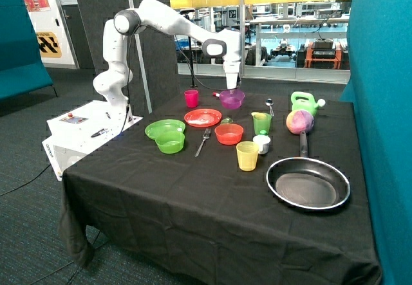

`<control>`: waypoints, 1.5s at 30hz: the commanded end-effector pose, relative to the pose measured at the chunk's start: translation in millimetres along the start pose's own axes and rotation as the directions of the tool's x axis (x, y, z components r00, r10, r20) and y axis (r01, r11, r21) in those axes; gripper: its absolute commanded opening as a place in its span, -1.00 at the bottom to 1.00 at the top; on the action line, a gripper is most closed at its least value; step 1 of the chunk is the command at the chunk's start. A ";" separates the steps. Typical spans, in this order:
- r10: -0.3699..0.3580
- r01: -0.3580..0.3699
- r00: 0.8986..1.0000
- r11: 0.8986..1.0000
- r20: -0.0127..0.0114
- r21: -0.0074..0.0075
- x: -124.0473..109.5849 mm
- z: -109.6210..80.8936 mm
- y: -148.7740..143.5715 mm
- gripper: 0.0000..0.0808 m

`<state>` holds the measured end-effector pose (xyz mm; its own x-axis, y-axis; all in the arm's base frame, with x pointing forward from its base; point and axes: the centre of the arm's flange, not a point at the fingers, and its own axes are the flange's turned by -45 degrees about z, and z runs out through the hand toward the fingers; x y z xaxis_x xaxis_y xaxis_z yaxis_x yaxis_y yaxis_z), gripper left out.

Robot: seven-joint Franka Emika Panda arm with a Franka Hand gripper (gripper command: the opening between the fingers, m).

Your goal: Stack the bowls

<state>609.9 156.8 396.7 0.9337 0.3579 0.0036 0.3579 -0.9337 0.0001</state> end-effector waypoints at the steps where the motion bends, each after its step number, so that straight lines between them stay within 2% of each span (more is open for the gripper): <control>1: 0.021 -0.021 1.000 1.000 0.004 0.000 3.5 -39.9 30.0 -1.00; 9: 0.074 -0.074 0.997 0.997 0.004 0.000 -7.2 -48.3 61.1 -1.00; 26: 0.171 -0.171 0.985 0.985 0.004 -0.001 -30.6 -45.0 122.3 -1.00; 38: 0.194 -0.194 0.981 0.981 0.004 -0.001 -37.4 -35.1 143.0 -1.00; 45: 0.199 -0.199 0.980 0.980 0.004 -0.001 -33.2 -31.0 147.3 -1.00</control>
<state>626.3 19.4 434.2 0.9834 0.1816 -0.0051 0.1816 -0.9834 -0.0001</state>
